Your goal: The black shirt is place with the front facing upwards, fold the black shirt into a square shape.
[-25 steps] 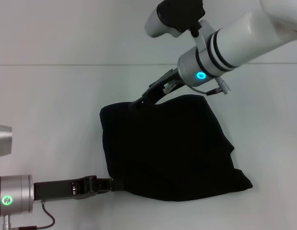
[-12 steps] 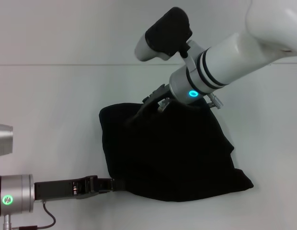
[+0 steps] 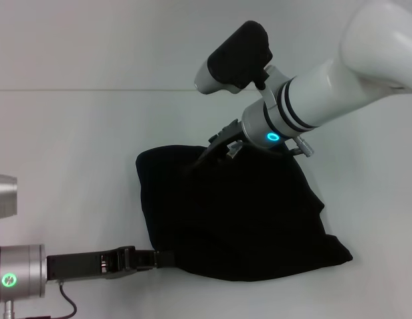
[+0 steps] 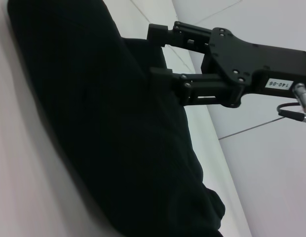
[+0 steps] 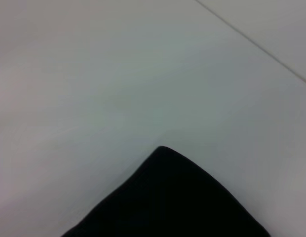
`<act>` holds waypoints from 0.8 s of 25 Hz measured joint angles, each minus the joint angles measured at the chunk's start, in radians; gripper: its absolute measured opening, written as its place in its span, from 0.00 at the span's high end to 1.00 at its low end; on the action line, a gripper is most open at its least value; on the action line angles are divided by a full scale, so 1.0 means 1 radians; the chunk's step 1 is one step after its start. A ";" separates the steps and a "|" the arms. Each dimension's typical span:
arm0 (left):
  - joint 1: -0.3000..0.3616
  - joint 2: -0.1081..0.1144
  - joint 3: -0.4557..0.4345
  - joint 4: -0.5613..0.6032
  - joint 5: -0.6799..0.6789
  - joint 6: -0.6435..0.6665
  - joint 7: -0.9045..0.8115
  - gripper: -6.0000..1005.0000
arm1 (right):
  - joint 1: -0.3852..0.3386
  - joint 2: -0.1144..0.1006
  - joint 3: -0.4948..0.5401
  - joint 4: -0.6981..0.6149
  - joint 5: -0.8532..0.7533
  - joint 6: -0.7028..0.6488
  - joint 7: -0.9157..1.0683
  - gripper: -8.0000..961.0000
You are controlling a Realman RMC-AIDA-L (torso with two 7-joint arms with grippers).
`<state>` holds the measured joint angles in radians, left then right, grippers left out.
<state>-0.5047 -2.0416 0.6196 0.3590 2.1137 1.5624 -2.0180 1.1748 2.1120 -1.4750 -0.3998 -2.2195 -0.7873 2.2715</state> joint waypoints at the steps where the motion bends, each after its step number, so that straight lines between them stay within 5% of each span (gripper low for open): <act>1: 0.001 0.000 0.000 0.000 0.000 0.001 0.000 0.94 | -0.001 0.000 0.000 0.005 0.000 0.006 0.001 0.02; 20: 0.032 0.008 -0.032 0.009 0.005 -0.070 -0.036 0.94 | -0.092 -0.012 0.030 -0.036 0.069 0.106 0.010 0.02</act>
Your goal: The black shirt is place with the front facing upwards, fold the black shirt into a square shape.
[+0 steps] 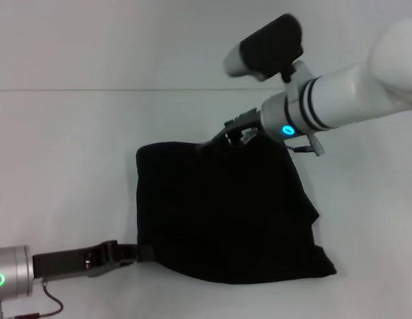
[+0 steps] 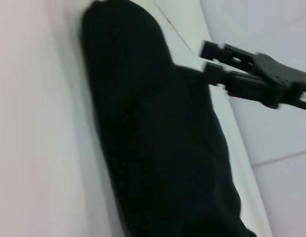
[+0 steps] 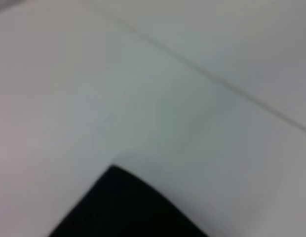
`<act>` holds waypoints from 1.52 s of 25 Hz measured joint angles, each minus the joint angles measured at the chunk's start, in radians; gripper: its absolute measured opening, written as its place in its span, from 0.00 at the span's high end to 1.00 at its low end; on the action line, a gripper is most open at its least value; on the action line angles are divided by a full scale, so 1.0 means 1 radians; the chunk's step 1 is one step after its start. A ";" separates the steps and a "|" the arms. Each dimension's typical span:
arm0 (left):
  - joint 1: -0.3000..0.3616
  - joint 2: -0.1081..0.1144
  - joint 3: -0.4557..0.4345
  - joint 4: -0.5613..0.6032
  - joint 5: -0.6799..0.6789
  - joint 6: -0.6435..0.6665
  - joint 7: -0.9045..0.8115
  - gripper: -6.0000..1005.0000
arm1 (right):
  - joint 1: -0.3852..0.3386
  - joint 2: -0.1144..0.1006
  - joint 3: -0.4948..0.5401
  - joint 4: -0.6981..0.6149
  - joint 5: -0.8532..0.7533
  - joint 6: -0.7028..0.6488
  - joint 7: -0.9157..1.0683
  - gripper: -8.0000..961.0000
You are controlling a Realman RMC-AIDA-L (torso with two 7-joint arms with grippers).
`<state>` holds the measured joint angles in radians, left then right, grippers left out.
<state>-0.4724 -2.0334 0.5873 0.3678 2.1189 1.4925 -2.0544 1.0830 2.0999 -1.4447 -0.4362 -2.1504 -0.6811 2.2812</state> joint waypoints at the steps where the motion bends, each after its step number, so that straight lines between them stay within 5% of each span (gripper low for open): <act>1: 0.000 0.002 -0.006 0.000 0.001 -0.009 -0.006 0.94 | -0.018 -0.001 0.012 -0.022 0.009 0.001 0.000 0.02; 12: 0.022 0.008 -0.013 0.017 -0.003 0.014 -0.013 0.94 | -0.297 -0.009 0.245 -0.251 0.239 -0.123 -0.146 0.02; 18: 0.054 0.018 -0.121 0.094 -0.005 0.022 0.110 0.71 | -0.457 -0.013 0.454 -0.194 0.507 -0.408 -0.556 0.02; 25: 0.035 0.033 -0.268 0.145 -0.079 0.121 0.470 0.44 | -0.601 -0.012 0.609 -0.071 0.549 -0.669 -1.008 0.02; 31: 0.050 -0.001 -0.259 0.160 -0.111 0.244 0.868 0.10 | -0.713 -0.009 0.678 0.020 0.550 -0.784 -1.331 0.02; 38: 0.086 -0.059 -0.215 0.169 -0.089 0.236 1.045 0.10 | -0.783 -0.010 0.691 0.092 0.543 -0.808 -1.519 0.02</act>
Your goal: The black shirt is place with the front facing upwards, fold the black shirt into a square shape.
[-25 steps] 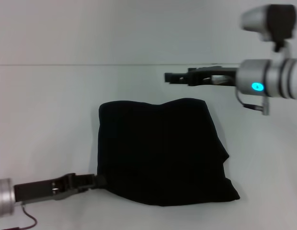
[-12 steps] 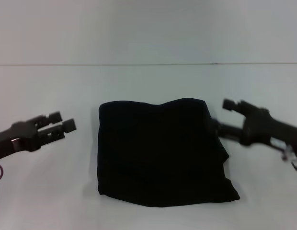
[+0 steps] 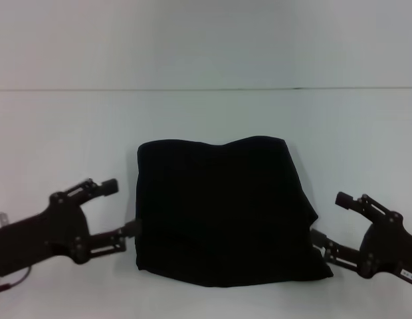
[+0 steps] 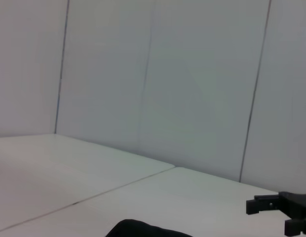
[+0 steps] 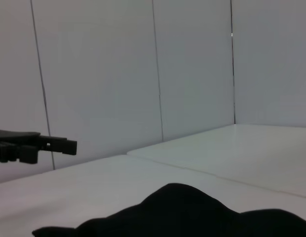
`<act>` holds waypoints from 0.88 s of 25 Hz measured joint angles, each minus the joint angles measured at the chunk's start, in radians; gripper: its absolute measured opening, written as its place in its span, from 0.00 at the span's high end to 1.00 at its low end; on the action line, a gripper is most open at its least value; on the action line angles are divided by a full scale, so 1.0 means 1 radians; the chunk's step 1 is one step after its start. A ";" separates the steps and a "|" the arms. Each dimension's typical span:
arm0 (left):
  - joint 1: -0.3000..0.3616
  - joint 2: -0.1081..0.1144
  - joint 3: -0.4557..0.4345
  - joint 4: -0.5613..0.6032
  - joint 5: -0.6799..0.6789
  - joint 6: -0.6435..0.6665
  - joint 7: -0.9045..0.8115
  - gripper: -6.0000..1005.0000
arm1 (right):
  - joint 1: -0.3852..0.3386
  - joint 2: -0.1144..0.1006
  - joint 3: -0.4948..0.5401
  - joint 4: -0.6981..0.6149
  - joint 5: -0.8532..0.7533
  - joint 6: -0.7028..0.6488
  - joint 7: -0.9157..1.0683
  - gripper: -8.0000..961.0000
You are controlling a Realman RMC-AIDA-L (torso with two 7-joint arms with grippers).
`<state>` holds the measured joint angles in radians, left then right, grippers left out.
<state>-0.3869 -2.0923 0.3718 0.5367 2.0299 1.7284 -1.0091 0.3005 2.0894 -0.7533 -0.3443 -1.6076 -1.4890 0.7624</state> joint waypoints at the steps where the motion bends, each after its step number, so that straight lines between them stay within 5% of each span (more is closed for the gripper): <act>1: -0.006 -0.004 0.001 -0.002 0.004 -0.006 0.000 0.10 | -0.002 0.000 0.001 0.004 0.000 0.001 -0.007 0.02; 11: -0.072 -0.065 0.091 -0.052 0.012 -0.233 0.002 0.10 | -0.008 0.001 0.078 0.018 0.002 0.006 -0.021 0.02; 22: -0.069 -0.069 0.134 -0.101 0.018 -0.346 0.132 0.10 | -0.014 0.001 0.087 0.022 0.000 0.003 -0.022 0.02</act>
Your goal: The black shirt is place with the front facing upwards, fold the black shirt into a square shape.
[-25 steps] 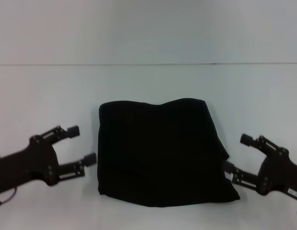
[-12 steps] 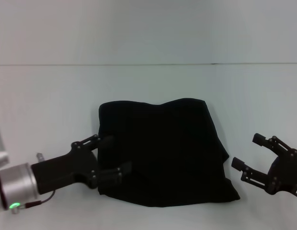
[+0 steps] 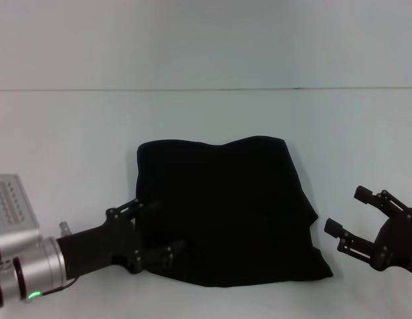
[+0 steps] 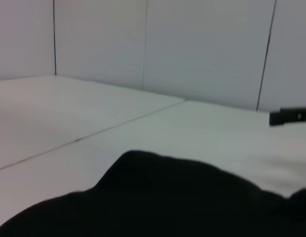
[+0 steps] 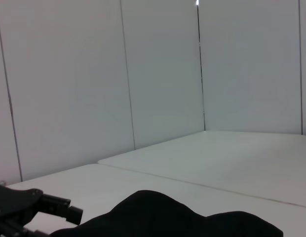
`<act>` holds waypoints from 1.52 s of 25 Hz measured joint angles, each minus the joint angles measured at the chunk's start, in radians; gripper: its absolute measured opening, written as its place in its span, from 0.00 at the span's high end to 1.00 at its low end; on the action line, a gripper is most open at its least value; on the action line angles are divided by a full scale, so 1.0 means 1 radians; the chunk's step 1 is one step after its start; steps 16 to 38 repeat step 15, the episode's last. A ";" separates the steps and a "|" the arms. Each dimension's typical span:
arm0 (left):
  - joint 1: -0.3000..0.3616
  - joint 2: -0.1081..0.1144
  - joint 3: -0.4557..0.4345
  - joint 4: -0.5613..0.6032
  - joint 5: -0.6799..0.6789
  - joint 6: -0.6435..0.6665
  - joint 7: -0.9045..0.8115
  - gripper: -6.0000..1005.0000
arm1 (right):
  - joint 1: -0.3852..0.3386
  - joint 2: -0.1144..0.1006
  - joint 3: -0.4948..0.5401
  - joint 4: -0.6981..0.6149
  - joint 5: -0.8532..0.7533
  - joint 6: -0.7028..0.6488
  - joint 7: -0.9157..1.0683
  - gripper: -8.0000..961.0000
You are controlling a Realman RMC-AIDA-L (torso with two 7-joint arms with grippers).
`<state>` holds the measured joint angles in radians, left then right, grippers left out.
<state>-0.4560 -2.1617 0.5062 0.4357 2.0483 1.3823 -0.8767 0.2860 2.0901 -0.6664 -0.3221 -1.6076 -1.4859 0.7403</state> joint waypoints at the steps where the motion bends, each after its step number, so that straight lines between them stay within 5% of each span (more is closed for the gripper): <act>1: 0.006 0.000 0.001 0.000 0.000 -0.009 0.017 0.10 | -0.001 0.000 0.000 0.000 0.000 -0.001 0.000 0.02; 38: 0.054 0.004 -0.006 0.008 -0.031 0.018 0.087 0.10 | -0.004 -0.003 0.008 -0.004 0.005 -0.009 0.005 0.02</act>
